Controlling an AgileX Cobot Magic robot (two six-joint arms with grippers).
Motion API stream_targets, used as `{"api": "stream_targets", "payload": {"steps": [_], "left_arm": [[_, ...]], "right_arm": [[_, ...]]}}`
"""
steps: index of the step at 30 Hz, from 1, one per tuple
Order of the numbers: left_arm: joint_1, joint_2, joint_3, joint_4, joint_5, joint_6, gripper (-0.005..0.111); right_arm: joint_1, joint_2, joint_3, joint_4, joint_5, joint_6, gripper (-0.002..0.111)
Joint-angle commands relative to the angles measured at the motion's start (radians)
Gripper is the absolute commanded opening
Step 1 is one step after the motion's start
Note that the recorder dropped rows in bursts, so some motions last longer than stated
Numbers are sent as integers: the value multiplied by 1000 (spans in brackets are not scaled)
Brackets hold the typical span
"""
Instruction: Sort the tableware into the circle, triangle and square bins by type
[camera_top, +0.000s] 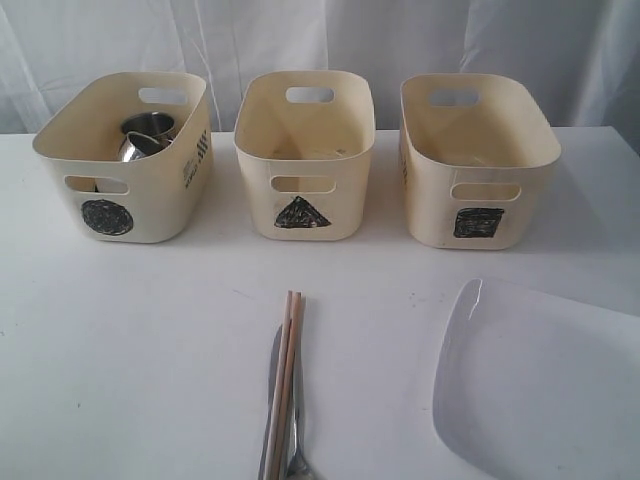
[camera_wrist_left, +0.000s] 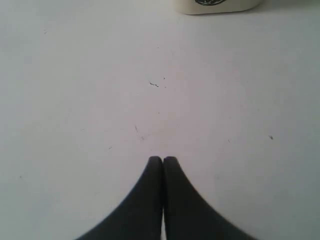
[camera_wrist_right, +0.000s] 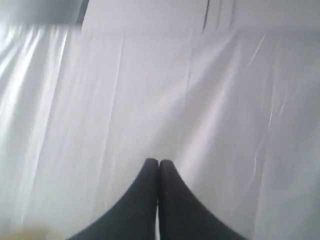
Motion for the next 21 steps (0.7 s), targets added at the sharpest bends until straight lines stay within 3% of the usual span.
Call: {"api": "stream_targets", "payload": {"steps": [1,3,5,8,9,11,12,15,18,21], "left_arm": [[3,-5,9,-4,13,-2,0],[3,-5,9,-4,13,-2,0],[3,-5,9,-4,13,-2,0],[3,-5,9,-4,13,-2,0],[3,-5,9,-4,13,-2,0],[3,-5,9,2,13,-2,0],[3,-5,9,2,13,-2,0],[3,-5,9,2,13,-2,0],[3,-5,9,2,13,-2,0],[3,-5,9,2,13,-2,0]], "right_arm": [[-2,250,-74,-717,232,515,0],[-2,283,-74,-717,332,494,0],[-2,303,-62,-717,551,417,0],[-2,372,-44,-658,1332,-109,0],[-15,386,-48,-552,1468,-157,0],[-27,382,-72,21,1475,-377,0],[-24,378,-89,373,1456,-615,0],[11,376,-93,1039,1478,-1005,0],[97,371,-95,1307,1507,-1040,0],[231,369,-95,1278,1478,-905,0]]}}
